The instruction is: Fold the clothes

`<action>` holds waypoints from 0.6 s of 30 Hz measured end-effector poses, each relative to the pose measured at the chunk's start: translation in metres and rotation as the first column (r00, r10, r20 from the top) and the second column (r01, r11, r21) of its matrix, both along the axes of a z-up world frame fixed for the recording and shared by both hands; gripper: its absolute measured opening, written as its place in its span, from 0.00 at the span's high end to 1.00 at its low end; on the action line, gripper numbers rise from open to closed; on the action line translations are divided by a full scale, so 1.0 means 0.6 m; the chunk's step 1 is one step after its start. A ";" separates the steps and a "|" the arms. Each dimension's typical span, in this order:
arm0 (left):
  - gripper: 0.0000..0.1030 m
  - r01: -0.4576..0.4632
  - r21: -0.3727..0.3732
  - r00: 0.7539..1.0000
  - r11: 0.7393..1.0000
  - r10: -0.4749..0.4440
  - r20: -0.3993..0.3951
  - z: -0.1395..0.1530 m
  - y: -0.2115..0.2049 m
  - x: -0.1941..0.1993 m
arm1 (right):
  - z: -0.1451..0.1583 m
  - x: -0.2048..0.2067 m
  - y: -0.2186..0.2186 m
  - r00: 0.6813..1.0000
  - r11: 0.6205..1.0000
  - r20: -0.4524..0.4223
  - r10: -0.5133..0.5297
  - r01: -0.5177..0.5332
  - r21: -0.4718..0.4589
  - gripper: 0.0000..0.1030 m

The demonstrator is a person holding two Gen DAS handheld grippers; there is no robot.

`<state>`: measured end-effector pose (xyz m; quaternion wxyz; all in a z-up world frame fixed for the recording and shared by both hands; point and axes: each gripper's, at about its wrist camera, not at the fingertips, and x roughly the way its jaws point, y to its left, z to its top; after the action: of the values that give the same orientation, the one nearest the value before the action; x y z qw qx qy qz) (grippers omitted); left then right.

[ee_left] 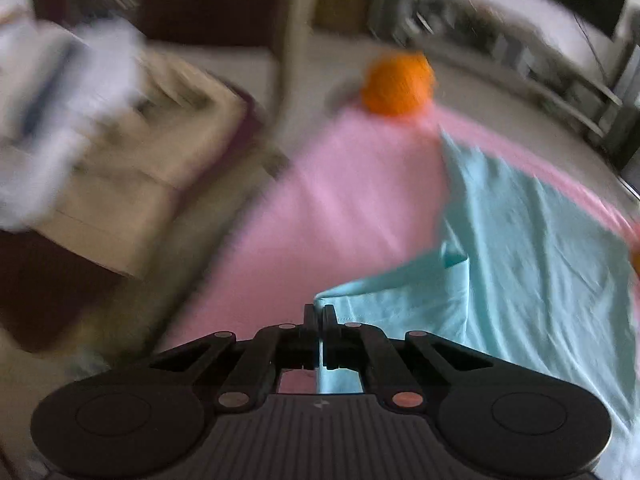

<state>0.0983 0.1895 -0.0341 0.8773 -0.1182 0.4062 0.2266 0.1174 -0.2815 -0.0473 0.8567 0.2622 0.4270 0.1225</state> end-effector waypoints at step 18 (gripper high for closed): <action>0.87 -0.132 0.184 0.964 0.974 0.170 -0.207 -0.051 0.025 -0.039 | -0.019 -0.023 -0.024 0.998 0.996 -0.064 -0.022 0.027 0.081 0.39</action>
<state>0.0748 0.2043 -0.0645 0.8136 -0.0485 0.4705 0.3382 0.1033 -0.2959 -0.0585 0.8328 0.3061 0.4451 0.1210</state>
